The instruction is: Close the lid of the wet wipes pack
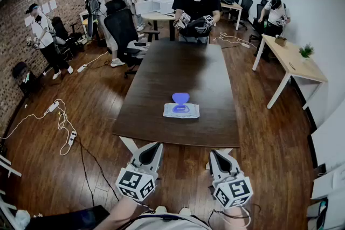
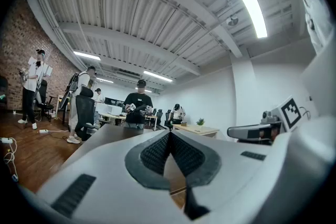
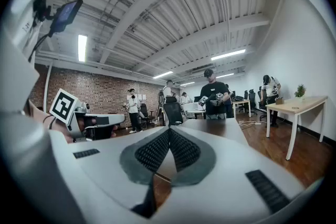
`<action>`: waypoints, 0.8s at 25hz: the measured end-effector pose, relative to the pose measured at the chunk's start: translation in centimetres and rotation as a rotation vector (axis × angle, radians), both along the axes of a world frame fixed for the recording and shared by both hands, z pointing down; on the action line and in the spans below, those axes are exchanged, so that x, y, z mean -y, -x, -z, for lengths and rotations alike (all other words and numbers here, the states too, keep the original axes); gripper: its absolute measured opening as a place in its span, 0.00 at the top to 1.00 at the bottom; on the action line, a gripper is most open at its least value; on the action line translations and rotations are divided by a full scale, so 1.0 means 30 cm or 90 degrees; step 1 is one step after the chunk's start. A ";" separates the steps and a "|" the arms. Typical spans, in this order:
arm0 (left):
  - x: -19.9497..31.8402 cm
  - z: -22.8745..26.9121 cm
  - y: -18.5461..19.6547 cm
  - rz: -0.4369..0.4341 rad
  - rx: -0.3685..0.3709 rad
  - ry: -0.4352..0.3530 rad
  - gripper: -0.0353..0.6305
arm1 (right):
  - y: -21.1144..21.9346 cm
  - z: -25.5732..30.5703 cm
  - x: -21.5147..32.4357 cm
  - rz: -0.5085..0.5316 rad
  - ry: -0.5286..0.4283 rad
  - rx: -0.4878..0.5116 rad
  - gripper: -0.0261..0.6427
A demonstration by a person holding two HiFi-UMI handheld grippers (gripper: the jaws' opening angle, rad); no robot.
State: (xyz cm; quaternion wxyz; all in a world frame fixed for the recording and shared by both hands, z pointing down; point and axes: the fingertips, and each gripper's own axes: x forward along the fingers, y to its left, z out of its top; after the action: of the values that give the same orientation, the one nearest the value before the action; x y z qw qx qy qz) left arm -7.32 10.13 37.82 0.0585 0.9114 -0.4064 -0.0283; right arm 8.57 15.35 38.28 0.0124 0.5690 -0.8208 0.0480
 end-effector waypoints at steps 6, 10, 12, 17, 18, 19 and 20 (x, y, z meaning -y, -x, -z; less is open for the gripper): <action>0.005 -0.007 -0.054 0.006 0.001 0.001 0.94 | -0.050 -0.012 0.007 0.010 0.003 -0.001 0.95; 0.000 -0.014 -0.088 0.018 0.007 0.003 0.94 | -0.082 -0.015 0.012 0.023 0.005 0.003 0.95; -0.001 -0.013 -0.097 0.025 0.007 0.005 0.94 | -0.090 -0.016 0.015 0.032 0.007 0.004 0.95; -0.003 -0.025 -0.127 0.036 0.010 0.004 0.94 | -0.116 -0.038 0.020 0.049 0.009 0.005 0.95; -0.005 -0.026 -0.135 0.039 0.011 0.005 0.94 | -0.124 -0.041 0.021 0.052 0.010 0.007 0.95; -0.008 -0.027 -0.142 0.042 0.012 0.005 0.94 | -0.132 -0.043 0.021 0.055 0.011 0.008 0.95; -0.010 -0.027 -0.148 0.044 0.012 0.005 0.94 | -0.139 -0.046 0.022 0.057 0.012 0.009 0.95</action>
State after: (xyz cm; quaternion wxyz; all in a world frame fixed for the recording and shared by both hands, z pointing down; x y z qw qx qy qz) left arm -2.88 10.43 38.62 0.0571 0.8968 -0.4384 -0.0197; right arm 12.72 14.70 39.65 0.0144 0.5310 -0.8452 0.0591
